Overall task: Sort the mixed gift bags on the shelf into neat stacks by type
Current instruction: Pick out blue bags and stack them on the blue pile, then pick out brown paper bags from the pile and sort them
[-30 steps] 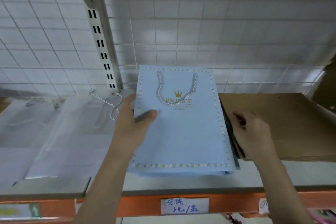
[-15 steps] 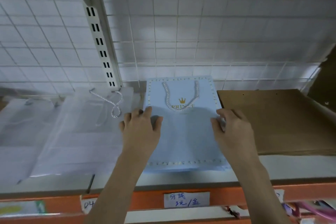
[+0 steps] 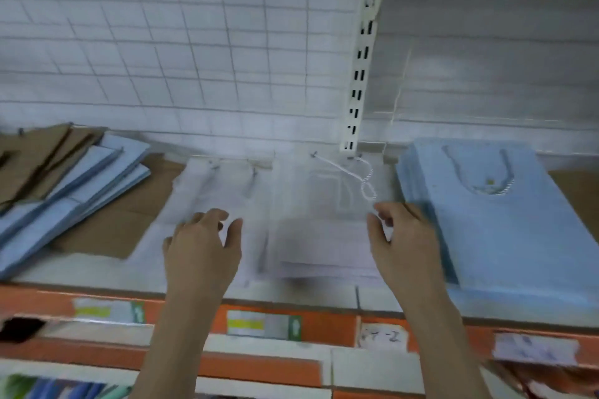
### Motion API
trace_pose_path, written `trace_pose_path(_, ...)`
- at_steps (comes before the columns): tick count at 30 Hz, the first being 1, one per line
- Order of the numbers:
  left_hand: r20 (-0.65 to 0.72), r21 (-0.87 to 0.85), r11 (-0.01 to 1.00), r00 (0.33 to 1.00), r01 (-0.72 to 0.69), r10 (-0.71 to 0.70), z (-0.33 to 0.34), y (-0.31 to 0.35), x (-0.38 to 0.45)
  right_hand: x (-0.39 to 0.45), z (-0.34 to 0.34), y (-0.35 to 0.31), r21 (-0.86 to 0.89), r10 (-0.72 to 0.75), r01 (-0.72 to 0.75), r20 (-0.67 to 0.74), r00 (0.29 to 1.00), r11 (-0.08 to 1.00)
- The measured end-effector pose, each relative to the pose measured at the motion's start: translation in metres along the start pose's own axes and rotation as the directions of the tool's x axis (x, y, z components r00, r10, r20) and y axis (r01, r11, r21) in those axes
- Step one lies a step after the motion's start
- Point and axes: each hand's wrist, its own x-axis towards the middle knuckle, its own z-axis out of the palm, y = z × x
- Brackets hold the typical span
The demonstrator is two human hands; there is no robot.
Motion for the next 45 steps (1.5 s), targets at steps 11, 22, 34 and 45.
trace_pose_path(11, -0.017, -0.052, 0.980, 0.981, 0.192, -0.193, -0.101, -0.233, 0.021, -0.061, 0.136, -0.192, 0.083, -0.084, 0.067, 0.222, 0.971, 0.994)
trace_pose_path(22, -0.105, -0.091, 0.979, 0.976, 0.181, -0.190, -0.111, -0.275, 0.062, -0.044, 0.191, -0.246, 0.159, -0.176, 0.132, 0.305, 0.936, 0.978)
trace_pose_path(34, -0.204, -0.164, 0.954, 0.938, 0.250, -0.281, -0.137, -0.339, 0.113, -0.022, 0.256, -0.321, 0.274, -0.251, 0.183, 0.239, 0.938, 0.944)
trace_pose_path(45, -0.150, -0.142, 0.966, 0.960, 0.214, -0.235, -0.186, -0.508, 0.184, -0.041, 0.343, -0.460, 0.288, -0.249, 0.198, 0.153, 0.956, 0.937)
